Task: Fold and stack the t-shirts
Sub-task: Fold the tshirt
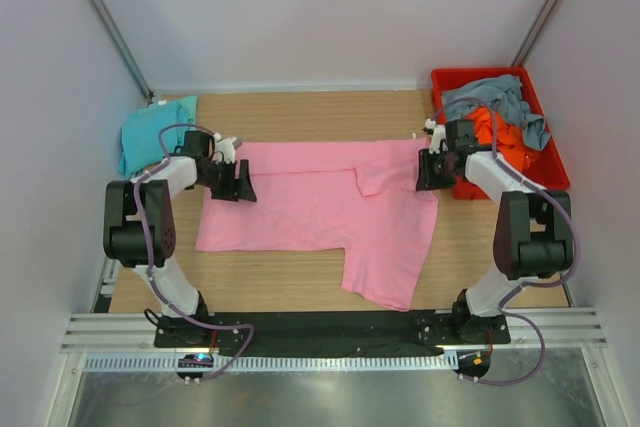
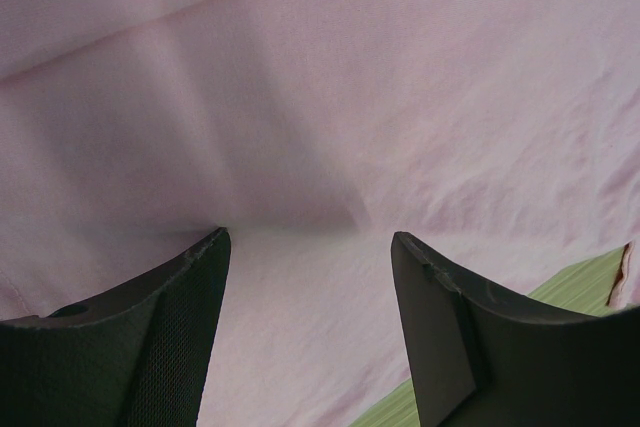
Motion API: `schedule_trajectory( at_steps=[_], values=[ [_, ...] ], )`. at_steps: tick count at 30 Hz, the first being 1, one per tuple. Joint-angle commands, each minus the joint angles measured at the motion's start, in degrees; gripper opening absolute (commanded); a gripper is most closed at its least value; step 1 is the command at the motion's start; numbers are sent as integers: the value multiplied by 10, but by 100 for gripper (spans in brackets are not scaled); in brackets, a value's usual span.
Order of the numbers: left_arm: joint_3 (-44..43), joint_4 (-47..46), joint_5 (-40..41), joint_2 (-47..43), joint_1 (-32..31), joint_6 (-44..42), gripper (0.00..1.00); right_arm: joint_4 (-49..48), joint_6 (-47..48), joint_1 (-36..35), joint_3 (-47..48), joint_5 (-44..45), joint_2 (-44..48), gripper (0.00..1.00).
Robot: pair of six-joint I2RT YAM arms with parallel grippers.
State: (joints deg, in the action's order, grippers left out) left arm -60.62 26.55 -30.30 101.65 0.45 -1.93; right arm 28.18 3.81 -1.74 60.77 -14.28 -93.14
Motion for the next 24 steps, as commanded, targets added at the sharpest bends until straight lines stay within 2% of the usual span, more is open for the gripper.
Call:
schedule_trajectory(
  at_steps=[1, 10, 24],
  values=[
    [6, -4, 17, 17, 1, -11, 68, -27, -4, 2, 9, 14, -34, 38],
    [8, -4, 20, 14, 1, -13, 68, -56, -16, 3, 34, 7, -88, 38],
    [5, -4, 22, 22, 1, -11, 68, -74, -18, 2, 45, 7, -105, 34]
  ],
)
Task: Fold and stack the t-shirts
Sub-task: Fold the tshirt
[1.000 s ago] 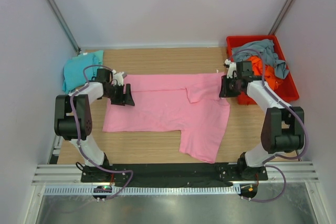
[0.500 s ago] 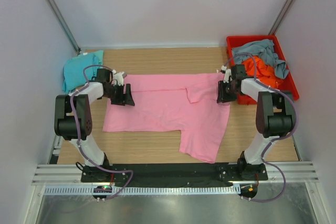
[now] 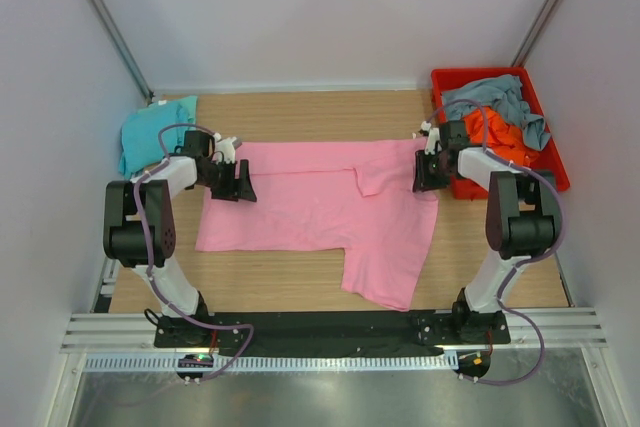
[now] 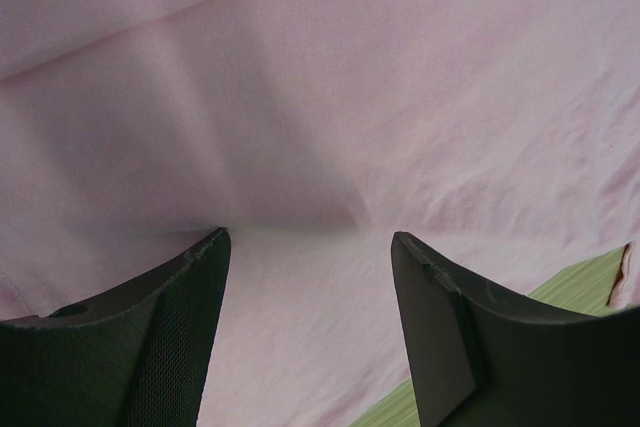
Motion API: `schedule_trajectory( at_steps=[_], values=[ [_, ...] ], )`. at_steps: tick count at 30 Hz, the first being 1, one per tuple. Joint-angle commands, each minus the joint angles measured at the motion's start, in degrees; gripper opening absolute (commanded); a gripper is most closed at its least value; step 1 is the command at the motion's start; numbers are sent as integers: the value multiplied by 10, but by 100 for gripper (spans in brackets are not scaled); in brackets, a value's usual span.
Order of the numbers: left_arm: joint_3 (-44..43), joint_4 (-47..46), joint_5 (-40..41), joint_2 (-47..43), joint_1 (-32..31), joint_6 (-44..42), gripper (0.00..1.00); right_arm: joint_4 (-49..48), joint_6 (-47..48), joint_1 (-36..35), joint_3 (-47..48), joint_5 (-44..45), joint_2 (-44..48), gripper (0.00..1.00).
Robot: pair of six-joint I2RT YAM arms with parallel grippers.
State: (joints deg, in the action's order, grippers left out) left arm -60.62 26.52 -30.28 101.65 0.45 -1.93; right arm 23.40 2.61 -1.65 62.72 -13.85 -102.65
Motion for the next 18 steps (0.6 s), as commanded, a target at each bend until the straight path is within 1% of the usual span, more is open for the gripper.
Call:
schedule_trajectory(
  at_steps=[1, 4, 5, 7, 8, 10, 12, 18],
  values=[
    [4, -4, 22, 22, 1, -12, 68, -25, -7, 2, 28, 1, -14, 33],
    [5, -5, 22, 22, 1, -12, 68, -25, -8, 2, 28, 0, -22, 28],
    [4, -4, 22, 23, 1, -12, 68, -27, -8, 2, 27, 0, -21, 22],
    [4, -3, 22, 24, 1, -11, 68, -29, -9, 2, 20, 3, -14, 16],
    [4, -4, 22, 25, 2, -12, 68, -29, -9, 2, 17, 4, -9, 10],
    [4, -5, 22, 25, 1, -12, 68, -27, -8, 2, 11, 7, 9, 5],
    [4, -4, 22, 25, 1, -13, 68, -23, -6, 2, 5, 8, 24, 3],
    [4, -4, 22, 29, 0, -13, 68, 19, -4, 2, -3, -5, 92, 2]
  ],
)
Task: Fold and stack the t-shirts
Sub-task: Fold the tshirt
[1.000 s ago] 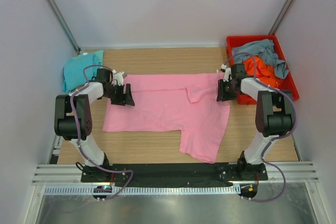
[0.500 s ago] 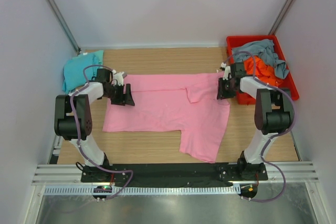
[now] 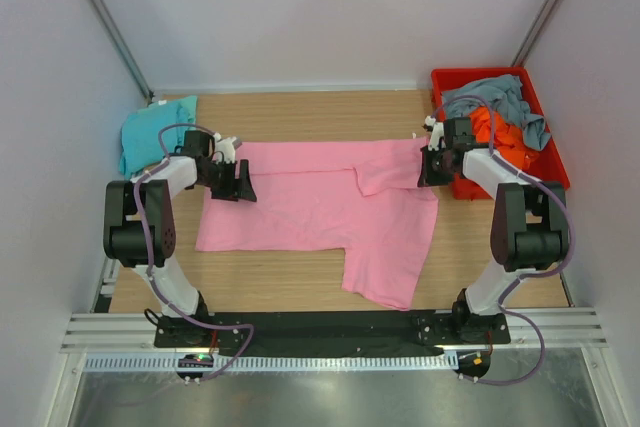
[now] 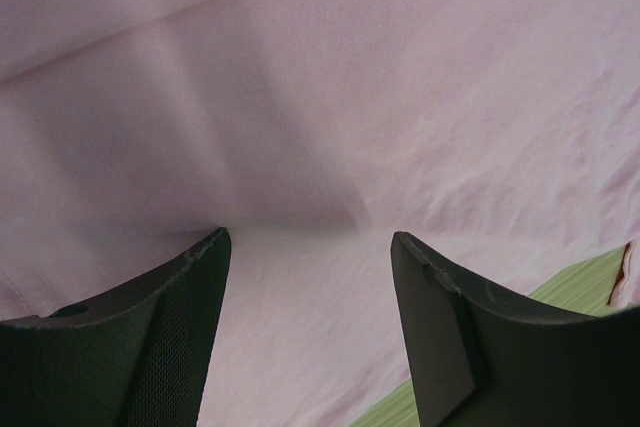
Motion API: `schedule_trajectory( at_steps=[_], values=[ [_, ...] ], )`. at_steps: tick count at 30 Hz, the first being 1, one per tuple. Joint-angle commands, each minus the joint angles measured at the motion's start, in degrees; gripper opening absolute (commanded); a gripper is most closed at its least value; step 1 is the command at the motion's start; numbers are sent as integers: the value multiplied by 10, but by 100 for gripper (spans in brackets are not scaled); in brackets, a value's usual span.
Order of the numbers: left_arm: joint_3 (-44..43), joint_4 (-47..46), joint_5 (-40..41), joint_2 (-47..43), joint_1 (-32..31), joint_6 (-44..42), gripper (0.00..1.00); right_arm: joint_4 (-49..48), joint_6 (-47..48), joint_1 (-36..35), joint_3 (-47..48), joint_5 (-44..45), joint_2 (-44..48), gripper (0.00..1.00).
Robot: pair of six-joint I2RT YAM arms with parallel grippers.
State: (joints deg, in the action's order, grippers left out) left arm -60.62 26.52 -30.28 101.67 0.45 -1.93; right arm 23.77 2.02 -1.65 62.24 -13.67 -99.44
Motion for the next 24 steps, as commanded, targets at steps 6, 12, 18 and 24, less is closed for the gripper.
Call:
schedule_trajectory(
  at_steps=[6, 12, 18, 24],
  values=[
    [2, -5, 22, 29, 1, -12, 68, 72, -2, 3, 1, -40, 101, 3],
    [2, -7, 22, 29, 2, -11, 68, 90, -4, 2, -12, -67, 95, 2],
    [3, -5, 28, 25, 1, -11, 68, 102, -4, 2, -24, -75, 124, 1],
    [2, -6, 33, 23, 1, -11, 68, 119, 2, 2, -24, -81, 144, 2]
  ],
)
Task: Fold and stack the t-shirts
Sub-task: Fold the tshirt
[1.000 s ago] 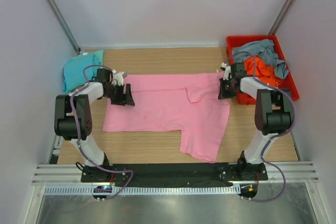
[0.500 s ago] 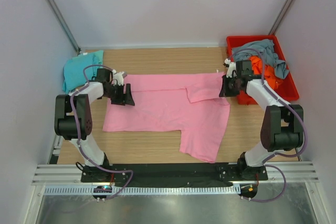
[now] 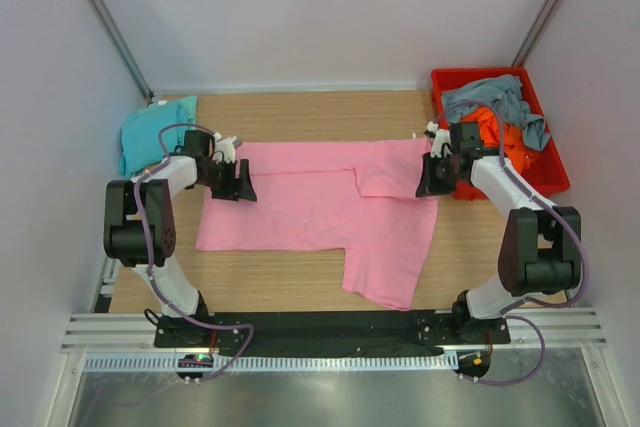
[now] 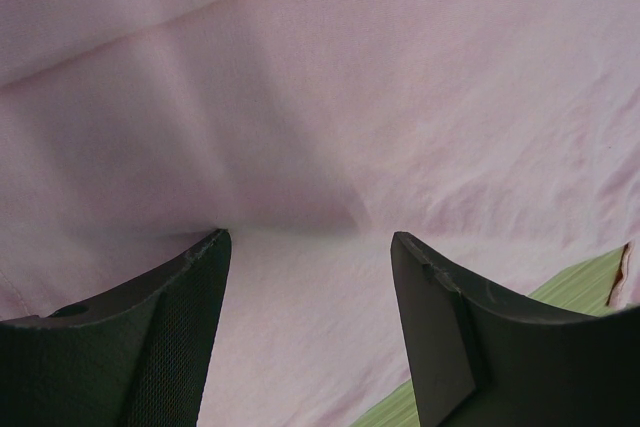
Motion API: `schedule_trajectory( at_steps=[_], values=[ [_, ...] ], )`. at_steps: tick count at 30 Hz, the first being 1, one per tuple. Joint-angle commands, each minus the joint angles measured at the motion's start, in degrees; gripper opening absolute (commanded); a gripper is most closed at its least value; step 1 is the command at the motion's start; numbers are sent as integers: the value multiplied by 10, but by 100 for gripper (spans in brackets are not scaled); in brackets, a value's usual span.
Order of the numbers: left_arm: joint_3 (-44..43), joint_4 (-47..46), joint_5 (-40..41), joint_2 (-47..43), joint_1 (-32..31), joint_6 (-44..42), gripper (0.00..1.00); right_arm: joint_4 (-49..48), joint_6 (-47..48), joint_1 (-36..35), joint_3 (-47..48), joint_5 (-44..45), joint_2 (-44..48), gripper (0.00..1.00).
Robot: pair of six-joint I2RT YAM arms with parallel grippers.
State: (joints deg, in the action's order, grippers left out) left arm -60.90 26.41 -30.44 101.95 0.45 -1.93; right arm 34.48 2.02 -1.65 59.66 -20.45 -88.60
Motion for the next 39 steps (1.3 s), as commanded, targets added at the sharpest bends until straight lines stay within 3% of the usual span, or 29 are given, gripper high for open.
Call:
schedule_trajectory(
  at_steps=[1, 4, 5, 8, 12, 16, 23, 31, 39],
  values=[
    [5, -5, 35, 19, 1, -11, 68, 12, 2, 2, 1, -13, 37, 5],
    [4, -4, 36, 18, 1, -11, 68, 16, 4, 2, 0, -12, 40, 20],
    [4, -3, 37, 16, 1, -11, 68, 23, 4, 2, 3, -10, 42, 32],
    [4, -1, 40, 11, 1, -11, 68, 35, 12, 3, 12, 1, 57, 39],
    [-1, 1, 45, 7, 1, -12, 69, 23, 26, 2, 27, 15, 67, 41],
    [-31, 8, 47, 6, 1, -11, 69, -58, 25, 3, 10, 8, 46, 41],
    [-107, 14, 77, 24, 1, -18, 69, -177, -2, 2, 41, 14, -62, 41],
    [-188, -1, 94, 69, 1, 2, 69, -216, -32, 2, 109, 15, -171, 41],
    [-270, -6, 137, 165, 1, 15, 70, -216, -29, 2, 131, 25, -218, 41]
  ],
)
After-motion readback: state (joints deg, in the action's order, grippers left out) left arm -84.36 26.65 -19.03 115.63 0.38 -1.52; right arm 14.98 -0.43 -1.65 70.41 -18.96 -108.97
